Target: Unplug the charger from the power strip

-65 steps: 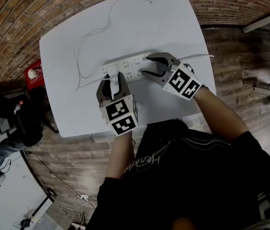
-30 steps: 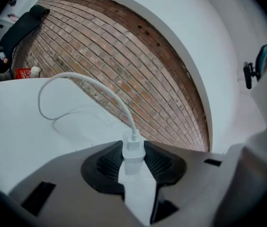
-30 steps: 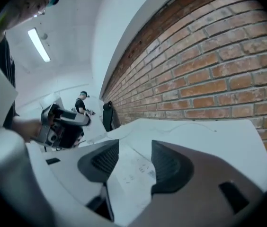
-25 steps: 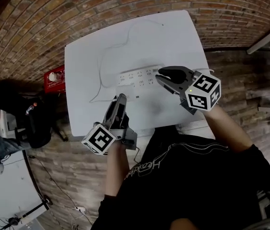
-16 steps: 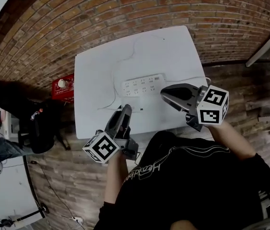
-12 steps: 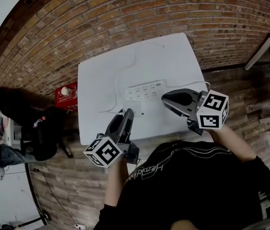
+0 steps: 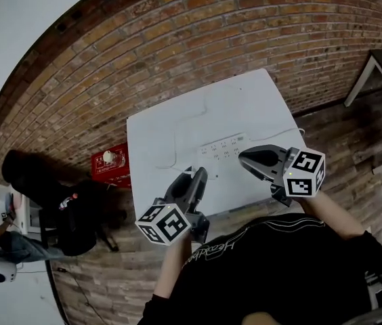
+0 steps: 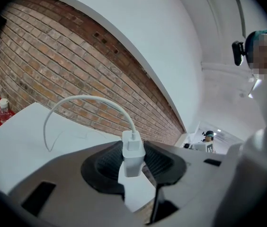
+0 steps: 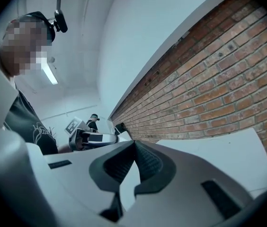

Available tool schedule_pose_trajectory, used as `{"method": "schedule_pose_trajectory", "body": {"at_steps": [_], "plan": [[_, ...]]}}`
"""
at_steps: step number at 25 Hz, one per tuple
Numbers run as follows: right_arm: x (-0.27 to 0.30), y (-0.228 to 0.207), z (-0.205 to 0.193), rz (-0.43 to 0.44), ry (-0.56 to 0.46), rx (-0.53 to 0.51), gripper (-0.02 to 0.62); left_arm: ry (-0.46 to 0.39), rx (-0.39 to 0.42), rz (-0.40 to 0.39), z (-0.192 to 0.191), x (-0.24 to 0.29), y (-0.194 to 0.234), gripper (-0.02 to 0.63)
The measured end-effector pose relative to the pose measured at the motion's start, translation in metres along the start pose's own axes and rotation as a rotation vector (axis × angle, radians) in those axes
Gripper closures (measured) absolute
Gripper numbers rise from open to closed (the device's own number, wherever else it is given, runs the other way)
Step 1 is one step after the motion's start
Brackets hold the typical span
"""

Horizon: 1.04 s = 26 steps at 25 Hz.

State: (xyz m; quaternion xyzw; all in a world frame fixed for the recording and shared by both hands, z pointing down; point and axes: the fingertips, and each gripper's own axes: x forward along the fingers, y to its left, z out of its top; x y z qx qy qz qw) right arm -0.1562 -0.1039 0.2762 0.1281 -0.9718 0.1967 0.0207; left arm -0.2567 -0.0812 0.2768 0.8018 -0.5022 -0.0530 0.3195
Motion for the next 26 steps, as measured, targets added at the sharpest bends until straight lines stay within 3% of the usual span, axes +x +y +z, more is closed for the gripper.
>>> {"method": "schedule_pose_trajectory", "body": {"at_steps": [10, 26], "plan": [[0.005, 0.016, -0.008, -0.088, -0.003, -0.035, 0.598, 0.010, 0.029, -0.025, -0.002, -0.012, 0.015, 0.471], [-0.001, 0.025, -0.013, -0.123, -0.021, -0.017, 0.598, 0.012, 0.035, -0.030, -0.002, -0.019, 0.016, 0.471]]}}
